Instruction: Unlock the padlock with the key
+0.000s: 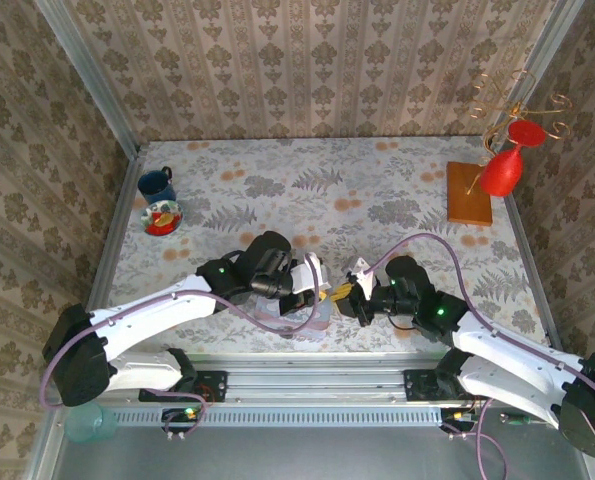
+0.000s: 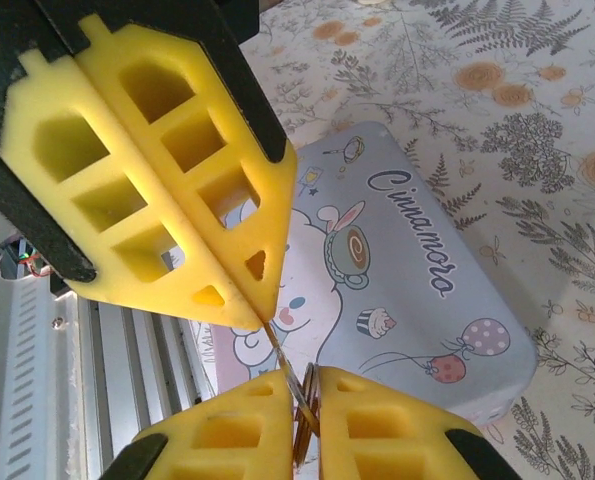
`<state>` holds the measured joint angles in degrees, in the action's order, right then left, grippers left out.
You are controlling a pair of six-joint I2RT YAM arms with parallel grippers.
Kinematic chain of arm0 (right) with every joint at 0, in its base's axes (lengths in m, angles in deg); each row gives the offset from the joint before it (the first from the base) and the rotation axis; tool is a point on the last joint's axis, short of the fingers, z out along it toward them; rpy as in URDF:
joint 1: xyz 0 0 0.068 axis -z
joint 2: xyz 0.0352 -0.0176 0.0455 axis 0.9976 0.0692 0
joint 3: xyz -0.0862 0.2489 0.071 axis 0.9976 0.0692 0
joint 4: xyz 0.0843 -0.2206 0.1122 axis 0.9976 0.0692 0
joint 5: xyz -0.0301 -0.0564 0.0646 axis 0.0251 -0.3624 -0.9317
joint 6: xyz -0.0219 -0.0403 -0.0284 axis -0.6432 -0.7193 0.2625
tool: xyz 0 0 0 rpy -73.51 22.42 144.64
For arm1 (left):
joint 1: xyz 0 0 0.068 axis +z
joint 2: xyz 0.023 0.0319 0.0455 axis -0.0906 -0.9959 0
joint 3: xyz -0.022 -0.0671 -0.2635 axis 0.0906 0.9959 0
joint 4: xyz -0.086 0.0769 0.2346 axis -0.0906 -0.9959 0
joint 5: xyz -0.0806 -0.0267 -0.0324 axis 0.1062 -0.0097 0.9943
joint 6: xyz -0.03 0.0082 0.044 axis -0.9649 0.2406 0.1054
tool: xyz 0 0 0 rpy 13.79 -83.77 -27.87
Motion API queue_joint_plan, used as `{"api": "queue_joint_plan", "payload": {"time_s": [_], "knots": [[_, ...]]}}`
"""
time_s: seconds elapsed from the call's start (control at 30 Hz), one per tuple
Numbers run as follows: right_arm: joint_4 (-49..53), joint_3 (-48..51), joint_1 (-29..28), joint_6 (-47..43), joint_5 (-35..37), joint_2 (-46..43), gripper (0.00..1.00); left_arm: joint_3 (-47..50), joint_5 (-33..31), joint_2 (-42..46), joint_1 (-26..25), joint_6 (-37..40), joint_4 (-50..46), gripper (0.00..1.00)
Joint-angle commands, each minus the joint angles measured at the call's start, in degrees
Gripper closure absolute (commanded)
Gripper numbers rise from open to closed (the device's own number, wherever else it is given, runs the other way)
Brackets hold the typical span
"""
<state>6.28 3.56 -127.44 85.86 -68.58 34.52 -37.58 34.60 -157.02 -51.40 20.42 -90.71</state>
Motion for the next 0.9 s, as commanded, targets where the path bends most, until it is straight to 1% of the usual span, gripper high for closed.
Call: {"api": "queue_joint_plan", "payload": {"time_s": [0.0, 0.17, 0.23, 0.33, 0.43, 0.53, 0.57, 0.6, 0.63, 0.73, 0.87], "knots": [[0.5, -1.8, 0.1, -1.0, -1.2, -0.5, 0.9, -1.4, 1.0, 0.1, -0.4, 1.5, -0.1, 1.0], [0.7, -1.7, 0.2, -0.6, -1.3, -0.7, 0.97, -1.3, -0.3, 0.2, -0.4, 1.8, 0.1, 1.0], [0.7, -1.7, 0.2, -0.4, -1.4, -0.6, 1.0, -0.9, -1.9, 0.6, -0.4, 1.5, 1.2, 1.0], [0.7, -1.5, 0.1, -0.1, -1.2, -0.7, 1.0, 0.0, -3.5, 1.8, -0.3, 1.3, 2.8, 1.0], [0.3, -1.2, 0.2, 1.0, 0.3, -1.1, 1.0, 0.9, -5.5, 3.1, 0.0, 0.3, 4.7, 0.88], [-1.4, -0.3, 0.2, 3.1, 2.6, -1.6, 1.0, 2.6, -9.0, 5.3, 0.7, -2.0, 7.8, 0.7], [-2.6, 0.2, 0.3, 4.3, 3.1, -1.9, 1.0, 3.5, -9.7, 6.4, 1.4, -3.6, 9.4, 0.66], [-3.9, 0.8, 0.2, 5.3, 3.7, -2.3, 1.0, 4.2, -9.1, 7.4, 2.3, -5.2, 10.8, 0.64], [-5.4, 1.5, 0.3, 6.9, 4.5, -2.7, 1.0, 5.4, -7.1, 8.4, 3.5, -7.5, 12.7, 0.61], [-11.6, 3.7, 0.2, 11.7, 5.3, -4.3, 1.0, 8.5, -0.5, 10.9, 6.5, -12.4, 17.6, 0.6], [-17.9, 4.6, 0.1, 16.4, 3.9, -6.1, 1.0, 11.5, 5.9, 13.0, 7.3, -14.6, 22.3, 0.59]]}}
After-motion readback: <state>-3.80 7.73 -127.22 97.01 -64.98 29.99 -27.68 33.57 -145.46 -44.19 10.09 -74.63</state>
